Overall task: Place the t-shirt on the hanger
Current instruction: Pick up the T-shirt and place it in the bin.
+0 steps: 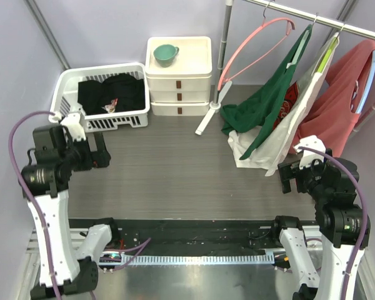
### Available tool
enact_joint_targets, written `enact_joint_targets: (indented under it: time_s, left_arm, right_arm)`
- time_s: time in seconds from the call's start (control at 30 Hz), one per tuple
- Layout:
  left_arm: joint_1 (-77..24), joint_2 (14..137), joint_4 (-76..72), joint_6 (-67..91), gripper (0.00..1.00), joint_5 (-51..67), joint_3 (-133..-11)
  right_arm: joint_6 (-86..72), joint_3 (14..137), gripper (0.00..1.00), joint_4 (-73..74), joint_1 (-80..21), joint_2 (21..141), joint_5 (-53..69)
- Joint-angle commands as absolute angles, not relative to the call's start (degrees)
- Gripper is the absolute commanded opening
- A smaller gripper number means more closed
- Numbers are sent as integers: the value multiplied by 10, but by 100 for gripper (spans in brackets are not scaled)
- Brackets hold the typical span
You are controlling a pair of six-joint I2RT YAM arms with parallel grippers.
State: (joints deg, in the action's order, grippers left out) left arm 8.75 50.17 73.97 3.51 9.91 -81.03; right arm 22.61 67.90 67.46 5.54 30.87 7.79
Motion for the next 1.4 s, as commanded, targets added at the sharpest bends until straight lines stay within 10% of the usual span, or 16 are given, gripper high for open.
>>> enact_joint_targets:
  time_s: [0.0, 0.53, 1.07, 1.37]
  left_arm:
    - [92, 611, 648, 21, 100, 100, -887]
    - [77, 1269, 440, 69, 100, 39, -1390]
    - [44, 1507, 330, -58, 99, -43, -1454]
    - [44, 1492, 333, -38, 7, 60, -1453]
  right_arm:
    - [221, 685, 100, 658, 58, 327, 91]
    - [285, 689, 100, 684, 58, 374, 107]
    - [298, 679, 100, 679, 58, 411, 113]
    - [297, 690, 100, 682, 59, 414, 106]
